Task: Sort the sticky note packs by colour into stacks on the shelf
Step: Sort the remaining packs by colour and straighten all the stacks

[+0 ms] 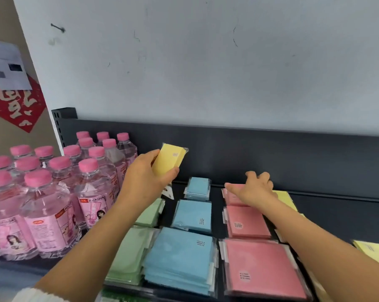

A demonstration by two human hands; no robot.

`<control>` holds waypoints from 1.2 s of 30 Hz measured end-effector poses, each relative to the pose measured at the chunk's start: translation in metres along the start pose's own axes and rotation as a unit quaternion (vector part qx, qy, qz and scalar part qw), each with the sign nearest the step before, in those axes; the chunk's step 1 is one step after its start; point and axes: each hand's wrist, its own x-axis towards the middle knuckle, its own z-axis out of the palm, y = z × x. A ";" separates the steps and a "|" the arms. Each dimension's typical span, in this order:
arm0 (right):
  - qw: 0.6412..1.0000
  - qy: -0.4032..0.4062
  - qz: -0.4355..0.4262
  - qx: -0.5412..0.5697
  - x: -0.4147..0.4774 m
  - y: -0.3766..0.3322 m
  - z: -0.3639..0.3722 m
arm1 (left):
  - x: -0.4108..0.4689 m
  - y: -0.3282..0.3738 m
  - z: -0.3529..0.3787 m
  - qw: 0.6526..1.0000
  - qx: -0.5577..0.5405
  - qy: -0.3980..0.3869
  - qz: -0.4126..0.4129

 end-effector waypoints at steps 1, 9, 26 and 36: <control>0.999 0.020 -0.013 0.025 -0.001 -0.003 -0.006 | 0.005 0.000 -0.004 1.000 -0.011 -0.006 0.004; 0.903 -0.108 -0.211 0.359 -0.053 -0.026 -0.069 | 0.004 0.015 0.004 0.954 0.065 -0.206 0.207; 0.932 0.043 0.036 0.357 -0.060 0.051 -0.095 | -0.007 0.069 0.075 0.885 0.136 -0.282 0.345; 0.899 -0.016 0.196 0.391 0.015 0.090 -0.064 | -0.021 0.056 0.106 0.843 0.196 -0.421 0.273</control>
